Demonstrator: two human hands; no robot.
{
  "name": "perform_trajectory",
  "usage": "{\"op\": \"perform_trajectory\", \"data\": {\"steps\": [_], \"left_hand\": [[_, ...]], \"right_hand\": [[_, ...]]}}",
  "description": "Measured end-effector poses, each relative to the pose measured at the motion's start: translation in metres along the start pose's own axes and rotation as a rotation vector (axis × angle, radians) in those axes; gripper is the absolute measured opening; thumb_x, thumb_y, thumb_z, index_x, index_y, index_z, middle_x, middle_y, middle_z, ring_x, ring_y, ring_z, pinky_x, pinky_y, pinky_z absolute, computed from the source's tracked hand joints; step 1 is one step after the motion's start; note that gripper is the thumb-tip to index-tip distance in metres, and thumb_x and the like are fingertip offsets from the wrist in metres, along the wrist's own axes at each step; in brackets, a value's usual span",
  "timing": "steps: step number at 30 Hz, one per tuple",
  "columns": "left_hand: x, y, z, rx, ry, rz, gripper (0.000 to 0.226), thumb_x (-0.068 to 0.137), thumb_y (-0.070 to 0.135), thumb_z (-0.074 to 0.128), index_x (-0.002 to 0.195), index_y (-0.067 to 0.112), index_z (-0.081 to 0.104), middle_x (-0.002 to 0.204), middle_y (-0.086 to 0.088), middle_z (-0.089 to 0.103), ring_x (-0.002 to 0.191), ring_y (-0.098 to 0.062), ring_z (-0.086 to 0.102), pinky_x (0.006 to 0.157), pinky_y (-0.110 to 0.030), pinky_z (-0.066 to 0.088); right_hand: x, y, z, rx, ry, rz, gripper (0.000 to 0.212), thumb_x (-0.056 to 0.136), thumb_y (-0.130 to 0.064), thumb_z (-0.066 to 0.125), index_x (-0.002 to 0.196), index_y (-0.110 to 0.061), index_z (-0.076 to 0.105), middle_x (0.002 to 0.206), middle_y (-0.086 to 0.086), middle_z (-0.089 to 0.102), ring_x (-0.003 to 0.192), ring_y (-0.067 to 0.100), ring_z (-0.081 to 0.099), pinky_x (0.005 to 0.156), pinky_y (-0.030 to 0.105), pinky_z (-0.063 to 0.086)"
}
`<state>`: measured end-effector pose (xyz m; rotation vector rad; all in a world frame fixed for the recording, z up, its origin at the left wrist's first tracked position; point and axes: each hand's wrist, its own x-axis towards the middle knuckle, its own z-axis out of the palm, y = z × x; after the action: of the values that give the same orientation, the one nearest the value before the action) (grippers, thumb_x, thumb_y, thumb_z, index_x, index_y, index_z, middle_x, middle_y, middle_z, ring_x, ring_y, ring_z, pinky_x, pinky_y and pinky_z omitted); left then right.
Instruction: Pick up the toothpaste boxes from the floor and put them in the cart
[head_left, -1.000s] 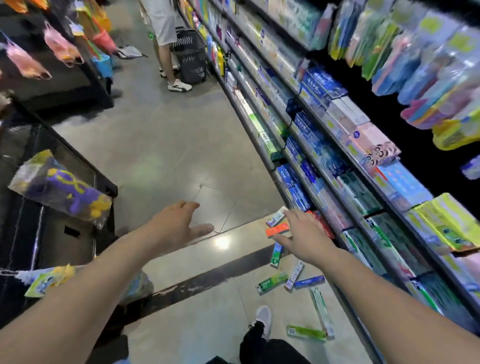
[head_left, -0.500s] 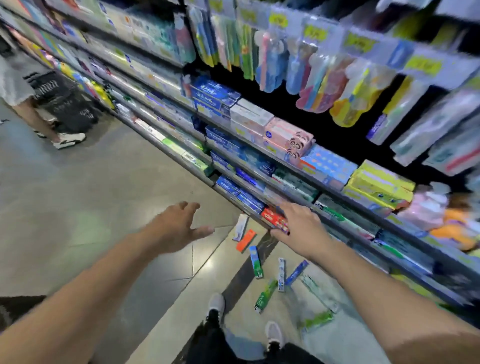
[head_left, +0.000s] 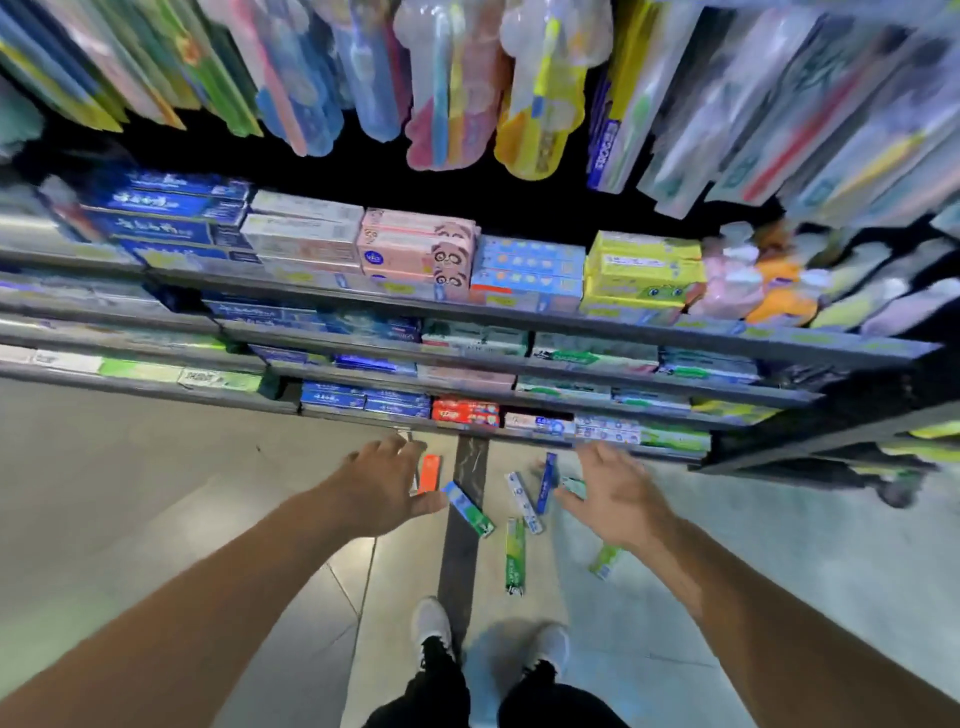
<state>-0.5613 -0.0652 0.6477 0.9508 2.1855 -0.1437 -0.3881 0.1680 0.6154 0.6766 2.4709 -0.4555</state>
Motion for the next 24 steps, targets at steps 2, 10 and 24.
{"op": "perform_trajectory", "data": {"steps": [2,10,24], "left_hand": [[0.023,0.005,0.02,0.037,-0.013,0.046,0.117,0.064,0.099,0.017,0.153,0.022,0.025,0.154,-0.008,0.035,0.137,-0.029,0.039,0.11,-0.046,0.037],[0.175,0.004,0.179,0.185,-0.091,0.115,0.102,0.079,0.086,0.027,0.156,0.019,0.021,0.16,-0.009,0.025,0.147,-0.027,0.025,0.118,-0.044,0.026],[0.447,-0.056,0.457,0.475,-0.118,0.267,0.097,0.084,0.069,0.056,0.156,0.021,0.014,0.161,-0.009,0.024,0.148,-0.028,0.023,0.119,-0.046,0.023]], "right_hand": [[0.012,0.007,0.033,0.026,-0.017,0.027,0.071,0.095,-0.056,0.047,0.151,-0.016,0.029,0.152,0.008,0.037,0.137,0.027,0.037,0.114,0.039,0.032],[0.114,0.029,0.218,0.186,-0.035,0.16,0.067,0.094,-0.053,0.051,0.147,-0.015,0.033,0.138,0.009,0.047,0.125,0.029,0.049,0.101,0.039,0.045],[0.286,0.074,0.566,0.26,-0.067,0.412,0.078,0.092,-0.052,0.059,0.147,-0.005,0.029,0.14,0.016,0.045,0.125,0.029,0.049,0.101,0.039,0.044]]}}
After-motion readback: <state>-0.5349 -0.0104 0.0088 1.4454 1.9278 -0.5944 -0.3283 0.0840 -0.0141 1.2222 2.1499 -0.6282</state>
